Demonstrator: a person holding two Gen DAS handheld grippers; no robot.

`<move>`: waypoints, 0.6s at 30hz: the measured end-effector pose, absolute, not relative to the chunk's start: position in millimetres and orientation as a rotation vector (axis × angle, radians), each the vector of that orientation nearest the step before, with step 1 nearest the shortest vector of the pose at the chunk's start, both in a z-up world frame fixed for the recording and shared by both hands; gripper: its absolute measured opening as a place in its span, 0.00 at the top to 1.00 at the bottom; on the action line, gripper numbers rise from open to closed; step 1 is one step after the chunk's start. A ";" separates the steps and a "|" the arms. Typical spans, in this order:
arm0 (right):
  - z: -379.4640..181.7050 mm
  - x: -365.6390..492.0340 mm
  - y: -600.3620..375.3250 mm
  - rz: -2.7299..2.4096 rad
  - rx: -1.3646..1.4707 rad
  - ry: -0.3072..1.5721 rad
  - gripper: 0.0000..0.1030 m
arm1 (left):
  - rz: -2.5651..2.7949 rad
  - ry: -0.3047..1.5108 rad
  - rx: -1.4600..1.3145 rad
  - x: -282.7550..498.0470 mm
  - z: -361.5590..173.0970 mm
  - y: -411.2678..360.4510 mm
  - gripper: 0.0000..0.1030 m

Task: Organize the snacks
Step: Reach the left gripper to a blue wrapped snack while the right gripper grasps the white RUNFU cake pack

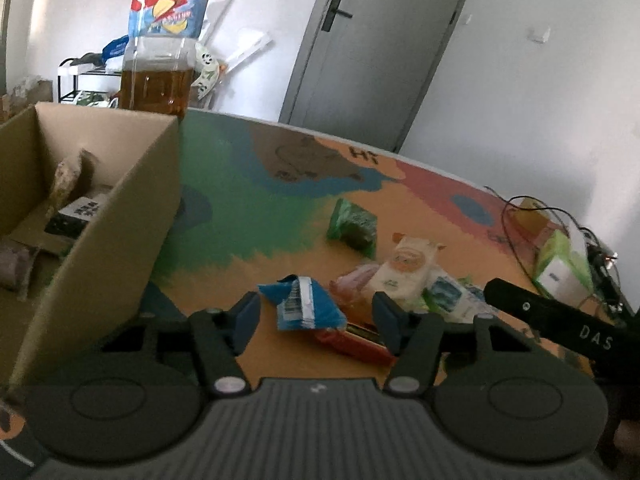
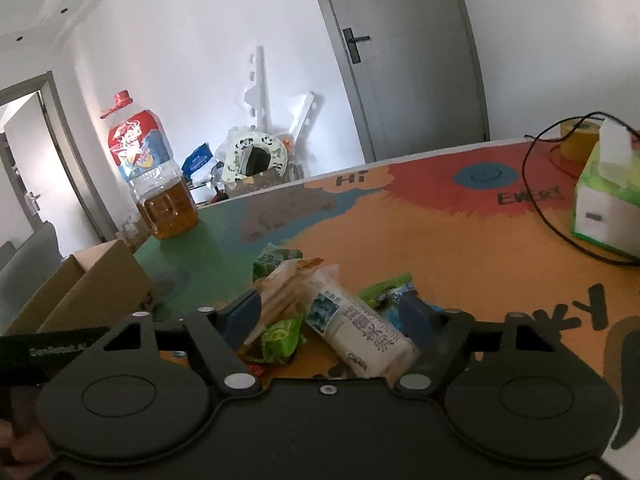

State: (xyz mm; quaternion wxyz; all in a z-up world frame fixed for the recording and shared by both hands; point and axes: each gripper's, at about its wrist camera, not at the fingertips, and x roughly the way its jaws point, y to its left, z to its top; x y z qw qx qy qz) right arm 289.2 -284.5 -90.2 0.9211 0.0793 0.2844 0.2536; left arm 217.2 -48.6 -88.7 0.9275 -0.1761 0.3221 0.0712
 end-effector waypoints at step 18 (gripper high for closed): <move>-110.1 322.1 -265.2 0.540 0.122 0.657 0.42 | 0.200 0.732 -0.375 257.8 -117.6 -33.8 0.65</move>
